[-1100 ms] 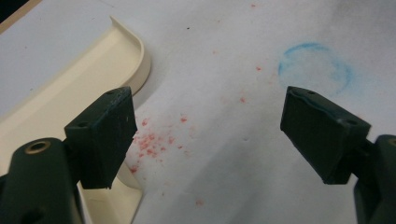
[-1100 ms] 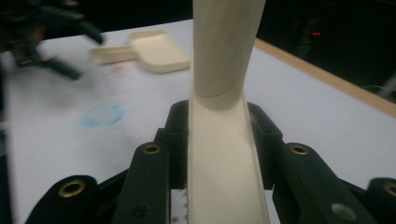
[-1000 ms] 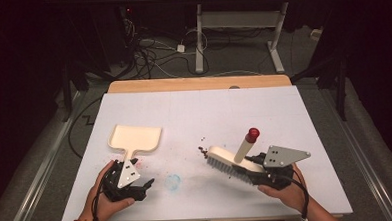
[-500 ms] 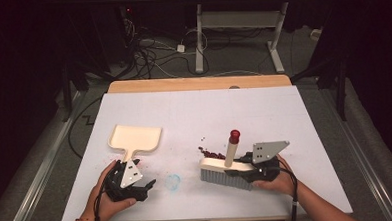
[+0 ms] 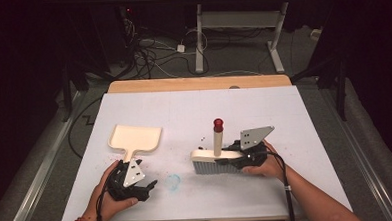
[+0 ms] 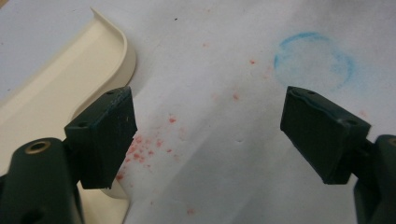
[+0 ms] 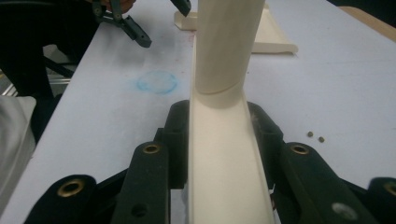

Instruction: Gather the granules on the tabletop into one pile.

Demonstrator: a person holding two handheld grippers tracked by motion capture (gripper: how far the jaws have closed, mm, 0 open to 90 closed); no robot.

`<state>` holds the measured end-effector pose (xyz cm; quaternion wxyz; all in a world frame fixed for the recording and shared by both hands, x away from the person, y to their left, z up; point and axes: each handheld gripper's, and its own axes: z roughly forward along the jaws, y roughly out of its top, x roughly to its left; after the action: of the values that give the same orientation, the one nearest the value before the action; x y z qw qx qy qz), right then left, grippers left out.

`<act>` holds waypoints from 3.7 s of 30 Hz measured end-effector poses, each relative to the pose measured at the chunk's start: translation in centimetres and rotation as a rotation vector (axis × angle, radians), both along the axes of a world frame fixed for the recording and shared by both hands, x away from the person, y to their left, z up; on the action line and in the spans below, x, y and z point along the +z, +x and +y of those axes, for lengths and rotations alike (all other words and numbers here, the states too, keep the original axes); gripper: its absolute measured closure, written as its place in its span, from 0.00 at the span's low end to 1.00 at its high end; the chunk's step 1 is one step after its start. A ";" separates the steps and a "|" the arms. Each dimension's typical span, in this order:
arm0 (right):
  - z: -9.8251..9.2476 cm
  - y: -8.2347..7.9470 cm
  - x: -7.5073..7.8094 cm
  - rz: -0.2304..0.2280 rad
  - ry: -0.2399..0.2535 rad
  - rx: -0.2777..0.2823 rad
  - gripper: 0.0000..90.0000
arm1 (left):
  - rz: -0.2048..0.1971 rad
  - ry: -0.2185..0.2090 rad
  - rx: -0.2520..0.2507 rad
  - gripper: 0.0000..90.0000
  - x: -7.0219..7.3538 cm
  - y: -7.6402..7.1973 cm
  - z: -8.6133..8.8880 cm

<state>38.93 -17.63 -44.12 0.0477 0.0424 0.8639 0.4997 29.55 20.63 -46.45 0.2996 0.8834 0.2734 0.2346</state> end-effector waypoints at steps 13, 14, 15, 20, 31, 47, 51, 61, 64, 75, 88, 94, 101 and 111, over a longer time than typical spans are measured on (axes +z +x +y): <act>0.9 0.5 1.4 -0.031 0.059 -0.016 0.75 | 0.003 -0.002 -0.003 0.20 0.0 0.0 0.0; 0.8 0.5 1.6 -0.032 0.068 -0.015 0.75 | 0.003 -0.001 -0.003 0.20 0.0 0.0 0.1; 0.7 0.5 1.9 -0.036 0.075 -0.022 0.75 | 0.003 -0.002 -0.003 0.20 0.0 0.0 0.1; 0.3 1.0 3.0 -0.065 0.093 -0.087 0.75 | 0.001 -0.002 -0.001 0.20 0.0 0.1 0.1; 1.6 5.2 1.9 -0.151 -0.028 -0.259 0.75 | 0.000 0.003 -0.005 0.20 -0.1 0.2 0.2; 2.7 7.2 -0.3 -0.099 -0.034 -0.191 0.75 | 0.013 0.007 -0.011 0.20 -0.3 0.2 0.5; 2.2 6.2 -0.1 -0.101 -0.043 -0.109 0.75 | 0.015 0.010 -0.009 0.20 -0.3 0.2 0.5; 0.9 3.4 0.4 -0.129 -0.100 0.013 0.74 | 0.027 0.030 -0.020 0.20 -0.5 0.2 0.1; 0.3 3.1 0.4 -0.127 -0.091 0.018 0.74 | 0.029 0.035 -0.021 0.20 -0.5 0.2 0.1; -0.7 2.3 0.7 -0.144 -0.086 0.003 0.75 | 0.021 0.030 -0.020 0.20 -0.3 0.0 0.3; -1.9 2.2 1.5 -0.169 -0.070 -0.131 0.75 | 0.015 0.027 -0.018 0.20 -0.2 0.0 0.4; -2.9 1.5 2.4 -0.172 -0.061 -0.191 0.75 | 0.009 0.028 -0.016 0.20 -0.1 -0.1 0.5; -4.5 0.4 3.6 -0.163 -0.056 -0.279 0.75 | -0.005 0.020 -0.008 0.20 0.1 -0.2 0.7; -6.5 -1.9 4.9 -0.109 -0.061 -0.368 0.75 | -0.011 0.026 -0.011 0.20 0.2 -0.3 0.6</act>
<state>37.07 -24.13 -39.23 0.1861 0.1708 0.8524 0.4578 29.23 21.19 -46.25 0.2909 0.8874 0.2638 0.2415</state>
